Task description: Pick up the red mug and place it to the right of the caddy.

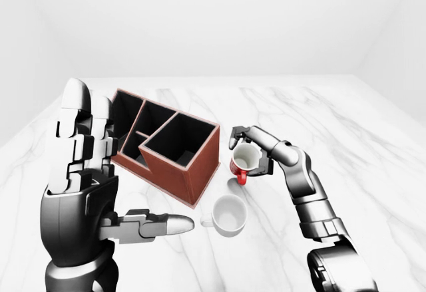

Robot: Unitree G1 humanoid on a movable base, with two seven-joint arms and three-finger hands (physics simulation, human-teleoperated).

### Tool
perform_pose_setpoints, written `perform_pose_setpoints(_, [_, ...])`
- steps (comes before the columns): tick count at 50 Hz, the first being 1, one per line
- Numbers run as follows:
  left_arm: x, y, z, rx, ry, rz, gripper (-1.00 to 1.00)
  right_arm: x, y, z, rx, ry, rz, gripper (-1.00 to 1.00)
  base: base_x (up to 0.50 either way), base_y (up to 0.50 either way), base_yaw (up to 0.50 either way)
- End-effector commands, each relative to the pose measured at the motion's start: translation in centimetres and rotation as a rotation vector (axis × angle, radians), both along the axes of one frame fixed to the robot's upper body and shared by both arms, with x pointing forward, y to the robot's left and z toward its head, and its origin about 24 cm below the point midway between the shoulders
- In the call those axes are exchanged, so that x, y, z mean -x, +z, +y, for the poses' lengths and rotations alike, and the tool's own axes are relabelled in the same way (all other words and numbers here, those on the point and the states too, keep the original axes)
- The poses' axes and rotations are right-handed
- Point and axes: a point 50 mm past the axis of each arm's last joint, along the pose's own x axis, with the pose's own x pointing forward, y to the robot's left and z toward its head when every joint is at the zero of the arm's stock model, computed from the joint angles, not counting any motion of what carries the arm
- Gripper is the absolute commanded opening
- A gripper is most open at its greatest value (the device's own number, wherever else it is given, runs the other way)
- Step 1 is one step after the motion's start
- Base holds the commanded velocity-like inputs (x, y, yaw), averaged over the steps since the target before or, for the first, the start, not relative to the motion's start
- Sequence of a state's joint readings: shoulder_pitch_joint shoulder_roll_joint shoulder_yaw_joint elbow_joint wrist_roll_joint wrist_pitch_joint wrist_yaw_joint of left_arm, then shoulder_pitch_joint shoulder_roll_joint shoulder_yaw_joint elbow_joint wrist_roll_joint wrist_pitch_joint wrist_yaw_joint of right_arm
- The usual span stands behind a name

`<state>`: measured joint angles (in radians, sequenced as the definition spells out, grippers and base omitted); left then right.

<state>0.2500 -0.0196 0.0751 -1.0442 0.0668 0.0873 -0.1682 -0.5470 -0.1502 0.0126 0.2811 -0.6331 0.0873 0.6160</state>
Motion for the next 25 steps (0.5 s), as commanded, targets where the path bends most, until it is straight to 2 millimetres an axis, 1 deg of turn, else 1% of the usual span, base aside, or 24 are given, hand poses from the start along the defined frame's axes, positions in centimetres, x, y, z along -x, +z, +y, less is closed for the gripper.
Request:
perform_pose_setpoints(1, [0.0,-0.1,0.0,0.000,0.001,0.004,1.00,0.0,0.2,0.2,-0.008,-0.001,-0.008,-1.00,0.00,0.00,0.00])
perform_pose_setpoints(5, [0.1,0.0,0.0,0.000,0.001,-0.001,1.00,0.3,0.3,1.0,-0.012,0.027,-0.018,-1.00,0.00,0.00,0.00])
perform_pose_setpoints(8, [0.1,0.0,0.1,0.001,0.001,-0.001,1.00,0.2,0.4,1.3,-0.012,0.030,-0.019,-1.00,0.00,0.00,0.00])
perform_pose_setpoints(20, [0.0,0.0,0.0,0.000,-0.001,0.003,1.00,0.3,-0.3,1.5,-0.025,0.026,-0.002,-1.00,0.00,0.00,0.00])
perform_pose_setpoints(25, [0.1,0.1,0.1,0.000,0.000,-0.004,1.00,0.3,-0.8,1.2,-0.043,0.013,0.018,-1.00,0.00,0.00,0.00])
